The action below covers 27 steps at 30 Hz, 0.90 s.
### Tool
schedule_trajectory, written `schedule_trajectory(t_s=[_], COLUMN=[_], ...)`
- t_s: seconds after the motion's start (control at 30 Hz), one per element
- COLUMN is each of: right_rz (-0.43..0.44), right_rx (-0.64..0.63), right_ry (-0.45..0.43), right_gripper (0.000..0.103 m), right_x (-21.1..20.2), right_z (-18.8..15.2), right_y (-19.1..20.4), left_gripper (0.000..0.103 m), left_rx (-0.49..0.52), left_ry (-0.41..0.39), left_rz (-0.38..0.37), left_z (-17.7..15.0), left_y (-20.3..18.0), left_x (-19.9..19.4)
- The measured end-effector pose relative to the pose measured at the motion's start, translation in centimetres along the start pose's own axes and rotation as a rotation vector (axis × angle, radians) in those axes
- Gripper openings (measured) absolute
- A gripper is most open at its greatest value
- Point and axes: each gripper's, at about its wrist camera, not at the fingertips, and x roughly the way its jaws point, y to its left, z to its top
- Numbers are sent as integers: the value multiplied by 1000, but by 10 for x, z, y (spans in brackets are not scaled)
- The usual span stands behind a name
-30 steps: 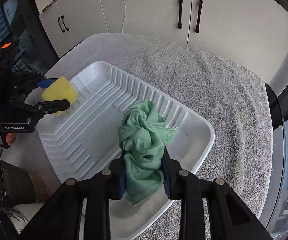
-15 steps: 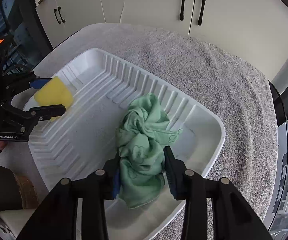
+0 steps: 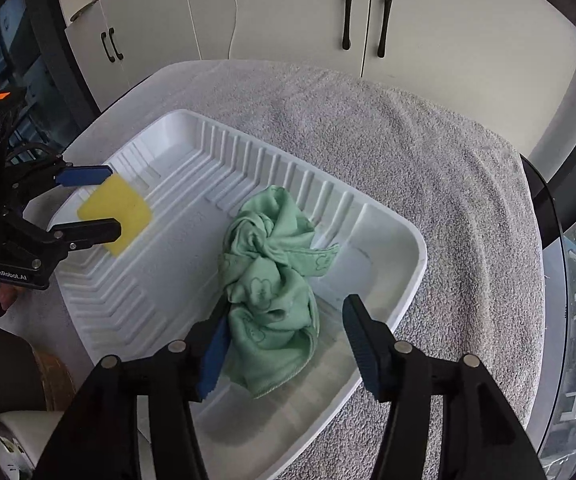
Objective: Organize soft objects
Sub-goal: 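Lower and release the cloth with the right tool while the left tool releases the sponge in the tray, then move both open tools back toward the pile of soft items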
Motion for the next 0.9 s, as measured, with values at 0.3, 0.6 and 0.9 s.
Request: schedule_trajectory(t_s=[0.3, 0.6, 0.9], right_rz=[9, 40, 42], right_rx=[18, 45, 64], right_ry=[-14, -51, -111], right_gripper=[60, 61, 62], right_x=[-3, -19, -56], right_z=[-2, -3, -10], right_y=[-3, -8, -10], left_gripper=[80, 90, 93], left_rx=[-8, -52, -125], left_ry=[-14, -70, -136], left_rz=[-1, -30, -26], left_z=[0, 1, -4], left_y=[1, 10, 32], left_x=[-3, -19, -55])
